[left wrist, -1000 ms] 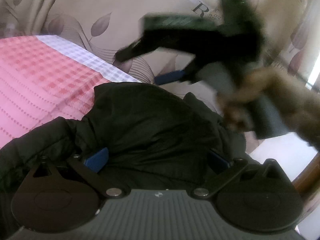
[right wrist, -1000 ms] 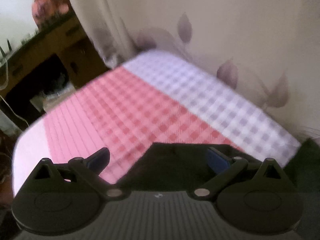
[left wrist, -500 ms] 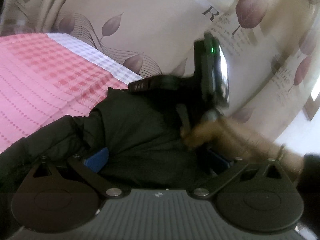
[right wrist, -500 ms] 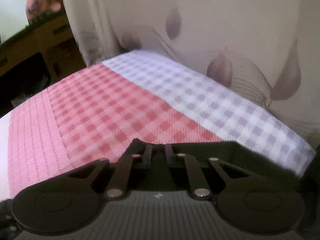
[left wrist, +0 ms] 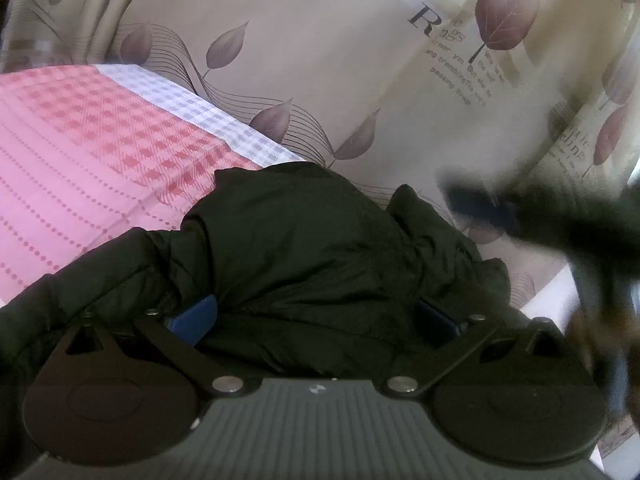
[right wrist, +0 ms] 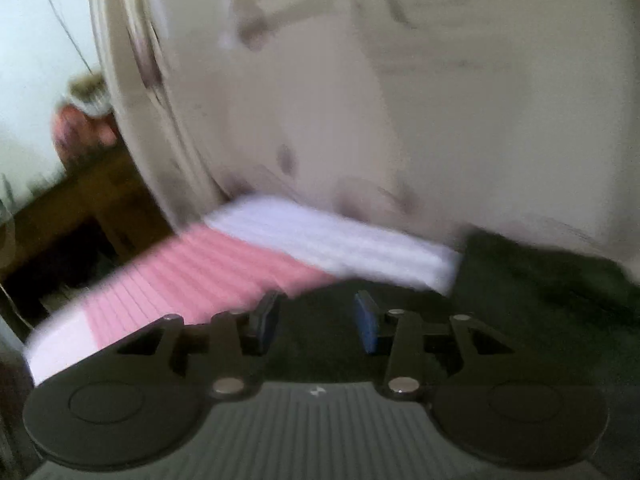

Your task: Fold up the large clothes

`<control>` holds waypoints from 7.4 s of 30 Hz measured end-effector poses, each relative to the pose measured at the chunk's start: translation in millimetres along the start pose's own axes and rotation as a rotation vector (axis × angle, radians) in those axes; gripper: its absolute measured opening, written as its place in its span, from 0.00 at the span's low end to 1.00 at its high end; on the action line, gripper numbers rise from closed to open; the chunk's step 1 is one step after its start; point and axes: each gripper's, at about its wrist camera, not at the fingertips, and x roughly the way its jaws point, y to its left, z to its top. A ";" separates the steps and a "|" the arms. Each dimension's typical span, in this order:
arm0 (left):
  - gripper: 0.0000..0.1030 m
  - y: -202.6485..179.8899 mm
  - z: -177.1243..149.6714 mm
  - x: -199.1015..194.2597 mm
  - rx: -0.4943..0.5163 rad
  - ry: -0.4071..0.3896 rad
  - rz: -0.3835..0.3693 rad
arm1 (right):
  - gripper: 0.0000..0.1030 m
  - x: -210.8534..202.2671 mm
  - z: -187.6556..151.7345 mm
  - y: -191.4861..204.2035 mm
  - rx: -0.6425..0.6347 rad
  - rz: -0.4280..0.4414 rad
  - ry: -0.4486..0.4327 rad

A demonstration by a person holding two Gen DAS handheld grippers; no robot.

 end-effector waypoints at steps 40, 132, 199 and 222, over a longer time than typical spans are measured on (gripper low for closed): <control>0.75 -36.6 33.5 98.8 0.367 0.064 0.282 | 0.28 -106.2 -145.8 -101.9 0.276 -0.316 -0.049; 0.33 104.6 -93.5 -250.2 0.317 0.351 -0.118 | 0.24 -378.5 -391.9 67.8 0.637 -0.292 -0.199; 0.17 -8.7 83.5 -208.3 0.165 -0.135 -0.110 | 0.17 -392.1 -213.8 -46.7 0.792 -0.001 -0.614; 0.31 -7.7 80.3 -35.9 0.205 -0.077 0.077 | 0.23 -252.8 -197.6 -155.7 0.967 -0.192 -0.460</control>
